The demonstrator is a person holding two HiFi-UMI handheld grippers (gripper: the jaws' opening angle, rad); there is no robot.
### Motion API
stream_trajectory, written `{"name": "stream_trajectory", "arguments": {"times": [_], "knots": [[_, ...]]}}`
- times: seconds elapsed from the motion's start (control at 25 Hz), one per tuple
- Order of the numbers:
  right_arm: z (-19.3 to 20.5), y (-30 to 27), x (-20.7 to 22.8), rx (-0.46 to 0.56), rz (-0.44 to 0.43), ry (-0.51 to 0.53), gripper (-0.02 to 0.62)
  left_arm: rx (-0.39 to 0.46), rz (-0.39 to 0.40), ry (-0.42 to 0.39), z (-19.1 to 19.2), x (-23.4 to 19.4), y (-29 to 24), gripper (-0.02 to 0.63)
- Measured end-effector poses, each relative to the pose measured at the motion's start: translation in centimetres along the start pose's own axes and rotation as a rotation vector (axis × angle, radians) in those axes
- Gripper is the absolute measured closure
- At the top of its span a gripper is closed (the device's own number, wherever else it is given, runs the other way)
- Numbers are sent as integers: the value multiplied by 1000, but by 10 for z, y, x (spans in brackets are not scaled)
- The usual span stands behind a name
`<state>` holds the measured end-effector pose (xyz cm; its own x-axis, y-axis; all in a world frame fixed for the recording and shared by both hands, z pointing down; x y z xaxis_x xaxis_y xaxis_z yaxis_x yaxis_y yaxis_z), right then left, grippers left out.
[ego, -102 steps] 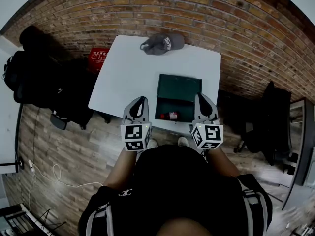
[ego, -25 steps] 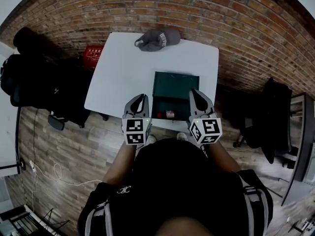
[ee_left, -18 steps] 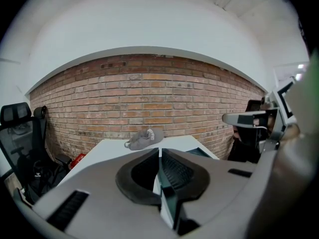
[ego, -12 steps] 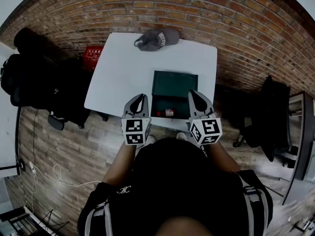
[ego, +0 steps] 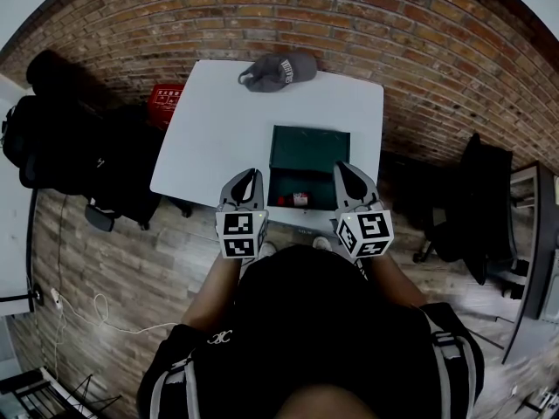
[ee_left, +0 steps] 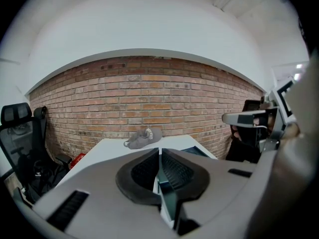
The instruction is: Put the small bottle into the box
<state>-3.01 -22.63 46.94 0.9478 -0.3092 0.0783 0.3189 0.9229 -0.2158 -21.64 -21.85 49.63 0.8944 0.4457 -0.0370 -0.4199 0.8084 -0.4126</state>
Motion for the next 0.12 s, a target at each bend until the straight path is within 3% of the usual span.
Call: {"name": "stream_trajectory", "arguments": {"times": [0.12], "knots": [[1, 4, 0, -3, 3, -2, 566, -2, 1, 2, 2, 2, 3, 578]]}}
Point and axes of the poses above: the fingertips, and each gripper's own axes: y backward along the fingers, x to its right, z out of its underside, the point moved 1 cm from there along y, backward along the fingers, and after that the axes turned 8 degrees about z, right-handed, at the moved point
